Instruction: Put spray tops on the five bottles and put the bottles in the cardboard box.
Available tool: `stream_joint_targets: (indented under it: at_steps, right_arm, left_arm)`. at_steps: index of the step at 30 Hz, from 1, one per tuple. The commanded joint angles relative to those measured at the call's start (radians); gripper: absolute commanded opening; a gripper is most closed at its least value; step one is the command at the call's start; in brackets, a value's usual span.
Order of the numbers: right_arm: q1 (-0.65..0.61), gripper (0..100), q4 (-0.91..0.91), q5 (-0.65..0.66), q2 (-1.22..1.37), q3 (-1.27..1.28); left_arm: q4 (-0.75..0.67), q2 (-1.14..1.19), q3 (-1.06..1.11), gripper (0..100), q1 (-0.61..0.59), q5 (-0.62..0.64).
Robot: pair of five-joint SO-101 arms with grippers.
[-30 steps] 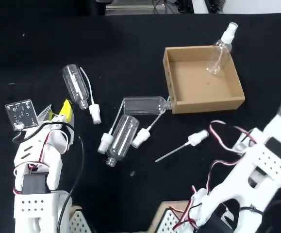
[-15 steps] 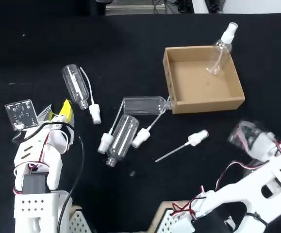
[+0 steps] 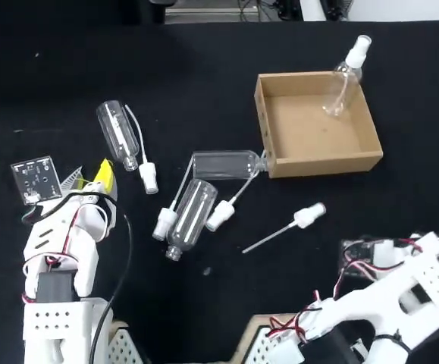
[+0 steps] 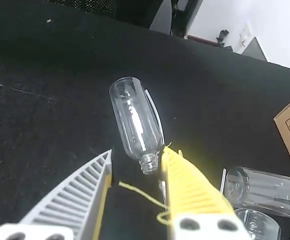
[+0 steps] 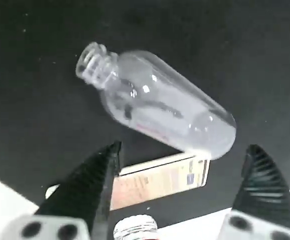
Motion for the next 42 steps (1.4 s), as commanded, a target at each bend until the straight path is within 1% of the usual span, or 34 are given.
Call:
stream_joint_targets:
  at_steps: [1, 4, 8, 10, 12, 15, 16, 17, 18, 21, 23, 25, 26, 27, 29, 31, 32, 34, 36, 38, 42]
  right_arm:
    - [0.011, 32.8, -0.167, 0.018, 0.010, 0.076]
    - [0.011, 32.8, -0.258, 0.018, 0.012, 0.145]
    - [0.009, 32.8, -0.321, 0.018, 0.012, 0.209]
    - [0.009, 30.7, -0.354, 0.018, 0.012, 0.237]
    - [0.009, 23.5, -0.377, 0.018, 0.012, 0.263]
    - [0.009, 7.5, -0.381, 0.003, 0.010, 0.298]
    - [0.008, 2.3, -0.379, -0.037, 0.007, 0.305]
    - [-0.006, 0.6, -0.376, -0.098, 0.004, 0.308]
    - [-0.025, 2.7, -0.376, -0.192, 0.004, 0.305]
    - [-0.104, 3.2, -0.374, -0.611, 0.002, 0.272]
    - [-0.157, 3.1, -0.371, -0.941, 0.010, 0.217]
    - [-0.181, 3.4, -0.305, -1.235, 0.010, 0.147]
    - [-0.189, 3.4, -0.233, -1.327, 0.013, 0.104]
    - [-0.190, 3.4, -0.138, -1.384, 0.019, 0.059]
    - [-0.207, 3.5, 0.058, -1.441, 0.059, -0.039]
    - [-0.219, 3.8, 0.192, -1.499, 0.137, -0.133]
    - [-0.222, 5.1, 0.224, -1.527, 0.186, -0.176]
    - [-0.222, 12.9, 0.253, -1.568, 0.285, -0.249]
    - [-0.218, 22.9, 0.265, -1.573, 0.371, -0.297]
    - [-0.219, 30.1, 0.278, -1.553, 0.432, -0.328]
    - [-0.227, 32.2, 0.333, -1.547, 0.469, -0.369]
  left_arm:
    - [-0.006, -0.012, -0.013, 15, -0.005, 0.011]
    - [-0.006, -0.012, -0.013, 15, -0.005, 0.011]
    - [-0.005, -0.012, -0.013, 15, -0.005, 0.011]
    - [0.000, -0.012, -0.013, 15, -0.005, 0.011]
    - [0.000, -0.012, -0.015, 15, -0.005, 0.011]
    - [0.000, -0.012, -0.015, 15, -0.005, 0.011]
    - [0.000, -0.012, -0.015, 15, -0.005, 0.011]
    - [0.000, -0.012, -0.015, 15, -0.005, 0.011]
    - [0.000, -0.012, -0.015, 15, -0.005, 0.011]
    - [0.000, -0.012, -0.016, 15, -0.005, 0.012]
    - [0.000, -0.012, -0.016, 15, -0.005, 0.012]
    - [0.000, -0.012, -0.016, 15, -0.005, 0.012]
    - [0.000, -0.012, -0.016, 15, -0.005, 0.012]
    - [0.000, -0.012, -0.016, 15, -0.005, 0.012]
    - [0.000, -0.012, -0.016, 15, -0.005, 0.012]
    - [0.000, -0.012, -0.016, 15, -0.005, 0.012]
    - [0.000, -0.012, -0.016, 15, -0.005, 0.012]
    - [0.002, -0.012, -0.016, 15, -0.005, 0.012]
    - [0.002, -0.012, -0.016, 15, -0.005, 0.012]
    - [0.002, -0.012, -0.018, 15, -0.005, 0.012]
    - [0.002, -0.012, -0.018, 15, -0.005, 0.012]
